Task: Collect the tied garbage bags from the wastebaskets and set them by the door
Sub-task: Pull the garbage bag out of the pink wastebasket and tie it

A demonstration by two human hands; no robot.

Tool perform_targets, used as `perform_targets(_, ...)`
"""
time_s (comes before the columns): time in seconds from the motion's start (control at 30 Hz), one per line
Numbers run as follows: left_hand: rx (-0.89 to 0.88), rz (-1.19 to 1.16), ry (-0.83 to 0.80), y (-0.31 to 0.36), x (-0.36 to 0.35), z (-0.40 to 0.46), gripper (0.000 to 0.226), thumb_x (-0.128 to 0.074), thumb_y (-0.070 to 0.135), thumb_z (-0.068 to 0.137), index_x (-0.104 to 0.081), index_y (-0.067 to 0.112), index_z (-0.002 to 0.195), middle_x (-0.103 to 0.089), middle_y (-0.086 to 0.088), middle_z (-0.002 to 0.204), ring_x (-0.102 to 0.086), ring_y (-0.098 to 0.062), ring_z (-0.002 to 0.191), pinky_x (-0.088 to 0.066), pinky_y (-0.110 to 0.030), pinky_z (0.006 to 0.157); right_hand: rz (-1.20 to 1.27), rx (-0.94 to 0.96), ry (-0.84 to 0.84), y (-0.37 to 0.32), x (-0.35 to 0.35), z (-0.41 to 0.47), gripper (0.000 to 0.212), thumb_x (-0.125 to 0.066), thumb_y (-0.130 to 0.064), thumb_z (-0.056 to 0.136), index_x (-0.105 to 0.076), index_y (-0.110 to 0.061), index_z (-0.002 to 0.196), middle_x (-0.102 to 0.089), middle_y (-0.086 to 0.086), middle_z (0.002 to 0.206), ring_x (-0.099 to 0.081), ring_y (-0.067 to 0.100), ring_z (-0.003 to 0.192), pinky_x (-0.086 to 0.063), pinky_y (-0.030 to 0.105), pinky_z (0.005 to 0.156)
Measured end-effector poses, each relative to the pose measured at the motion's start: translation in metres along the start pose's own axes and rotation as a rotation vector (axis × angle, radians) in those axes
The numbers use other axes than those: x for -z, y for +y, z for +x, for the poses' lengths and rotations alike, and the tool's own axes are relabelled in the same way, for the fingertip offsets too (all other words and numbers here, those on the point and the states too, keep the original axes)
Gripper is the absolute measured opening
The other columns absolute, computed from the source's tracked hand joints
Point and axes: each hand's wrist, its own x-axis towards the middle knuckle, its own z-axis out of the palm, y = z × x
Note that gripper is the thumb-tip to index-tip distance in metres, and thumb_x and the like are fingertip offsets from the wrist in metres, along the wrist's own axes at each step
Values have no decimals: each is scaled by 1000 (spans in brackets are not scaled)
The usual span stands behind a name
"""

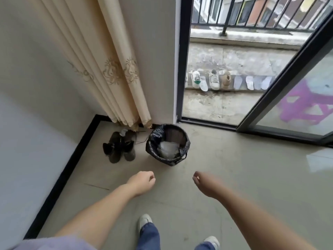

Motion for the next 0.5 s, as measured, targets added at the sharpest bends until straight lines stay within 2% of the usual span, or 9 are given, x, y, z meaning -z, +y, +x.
perform_targets(0.17, 99, -159, 46, -22, -57, 142, 24, -39, 30, 93, -59, 18, 100, -64, -2, 104, -55, -23, 82, -43, -28, 69, 68, 8, 9, 25, -52, 135, 36, -30, -30, 100, -54, -8, 115, -62, 16, 116, -59, 32, 104, -44, 33, 82)
perform_targets(0.27, 135, -242, 102, -40, -104, 220, 23, -41, 32, 92, -59, 16, 94, -64, -4, 99, -59, -27, 88, -47, -30, 74, 105, -26, 46, 45, -94, 208, 36, -31, -28, 99, -56, -5, 111, -63, 18, 114, -59, 33, 103, -44, 33, 81)
perform_targets(0.37, 156, -339, 172, -61, -141, 284, 23, -42, 32, 94, -56, 14, 88, -64, -6, 95, -57, -26, 85, -46, -31, 76, 190, -37, 101, 63, -135, 276, 33, -31, -28, 99, -52, -7, 86, -62, 22, 103, -59, 36, 102, -40, 34, 75)
perform_targets(0.4, 172, -382, 224, -67, -149, 305, 24, -43, 33, 94, -56, 12, 93, -63, -8, 98, -55, -25, 85, -45, -33, 77, 231, -65, 124, 67, -147, 297, 33, -30, -30, 100, -51, -8, 86, -61, 21, 102, -59, 37, 104, -40, 34, 76)
perform_targets(0.47, 232, -504, 347, -82, -163, 348, 34, -43, 35, 96, -52, 8, 115, -60, -14, 113, -55, -28, 97, -41, -34, 81, 354, -118, 222, 74, -168, 337, 42, -32, -39, 99, -50, -4, 112, -58, 21, 120, -55, 36, 115, -42, 38, 88)
perform_targets(0.5, 272, -597, 419, -88, -170, 367, 44, -44, 37, 96, -44, 6, 126, -57, -17, 122, -54, -32, 107, -40, -35, 87, 432, -135, 276, 78, -179, 355, 51, -33, -43, 97, -41, -2, 127, -53, 19, 131, -52, 35, 121, -42, 40, 95)
